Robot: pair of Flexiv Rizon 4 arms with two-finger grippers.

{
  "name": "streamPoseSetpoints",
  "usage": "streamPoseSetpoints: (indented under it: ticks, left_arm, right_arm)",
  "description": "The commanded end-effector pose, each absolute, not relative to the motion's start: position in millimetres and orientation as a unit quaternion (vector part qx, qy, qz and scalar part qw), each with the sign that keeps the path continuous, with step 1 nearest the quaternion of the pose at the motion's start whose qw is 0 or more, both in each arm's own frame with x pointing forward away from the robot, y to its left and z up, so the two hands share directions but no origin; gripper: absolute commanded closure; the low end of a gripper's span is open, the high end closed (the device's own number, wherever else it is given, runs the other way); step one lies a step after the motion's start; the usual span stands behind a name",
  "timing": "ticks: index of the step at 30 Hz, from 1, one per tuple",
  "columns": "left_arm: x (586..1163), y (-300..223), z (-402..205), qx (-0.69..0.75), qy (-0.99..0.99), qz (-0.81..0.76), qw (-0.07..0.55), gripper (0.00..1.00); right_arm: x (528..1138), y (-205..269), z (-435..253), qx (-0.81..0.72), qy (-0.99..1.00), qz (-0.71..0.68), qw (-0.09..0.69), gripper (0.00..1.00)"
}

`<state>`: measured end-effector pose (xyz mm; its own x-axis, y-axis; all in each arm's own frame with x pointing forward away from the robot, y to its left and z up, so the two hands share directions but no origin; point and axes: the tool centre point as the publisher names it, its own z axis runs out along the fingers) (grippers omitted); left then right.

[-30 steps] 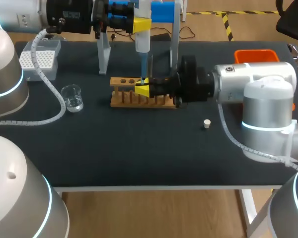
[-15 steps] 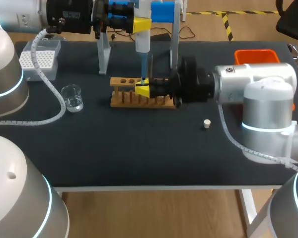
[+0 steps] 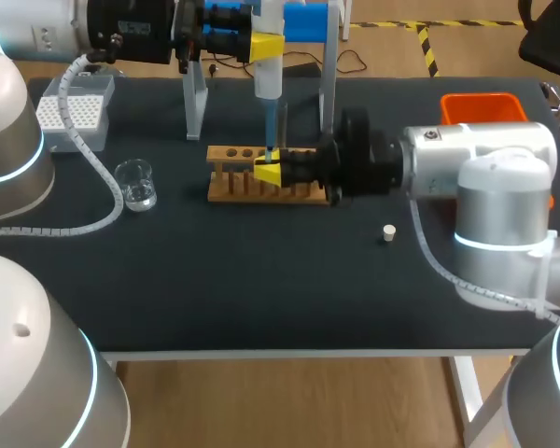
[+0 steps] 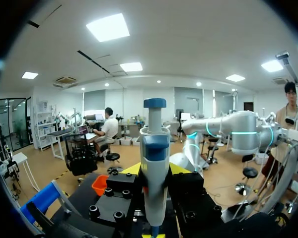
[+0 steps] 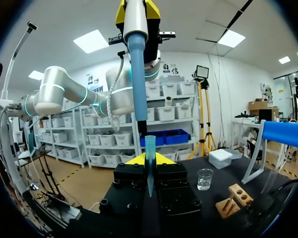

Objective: Invert the test tube, pick up the pipette, mount the tip to pipette, aspirate from beaker and dispense into the tube, eject the tip, return the pipette, and cap with the stopper.

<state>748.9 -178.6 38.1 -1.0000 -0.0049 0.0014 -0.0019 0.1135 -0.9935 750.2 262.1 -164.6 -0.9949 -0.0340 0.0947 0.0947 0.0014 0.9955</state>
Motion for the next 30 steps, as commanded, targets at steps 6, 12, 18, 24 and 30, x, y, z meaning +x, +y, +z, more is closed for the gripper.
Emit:
streamPoseSetpoints:
  ticks: [6, 12, 18, 24, 30]
  left_arm:
    - [749.1, -177.9, 38.4, -0.002, 0.746, -0.666, 0.001, 1.0]
    - [749.1, -177.9, 38.4, -0.002, 0.746, -0.666, 0.001, 1.0]
    - [749.1, -177.9, 38.4, -0.002, 0.746, -0.666, 0.001, 1.0]
    - [749.1, -177.9, 38.4, -0.002, 0.746, -0.666, 0.001, 1.0]
    - [749.1, -177.9, 38.4, -0.002, 0.746, -0.666, 0.001, 1.0]
  right_arm:
    - [747.1, 259.3, -154.7, -0.016, -0.705, -0.708, 0.04, 1.0]
    - [745.9, 259.2, -149.4, -0.012, -0.704, -0.709, 0.035, 1.0]
    - [746.4, 258.9, -156.7, -0.017, -0.705, -0.708, 0.038, 1.0]
    - [746.0, 257.7, -167.1, -0.026, -0.708, -0.704, 0.045, 1.0]
    - [746.3, 257.4, -170.4, -0.03, -0.709, -0.703, 0.048, 1.0]
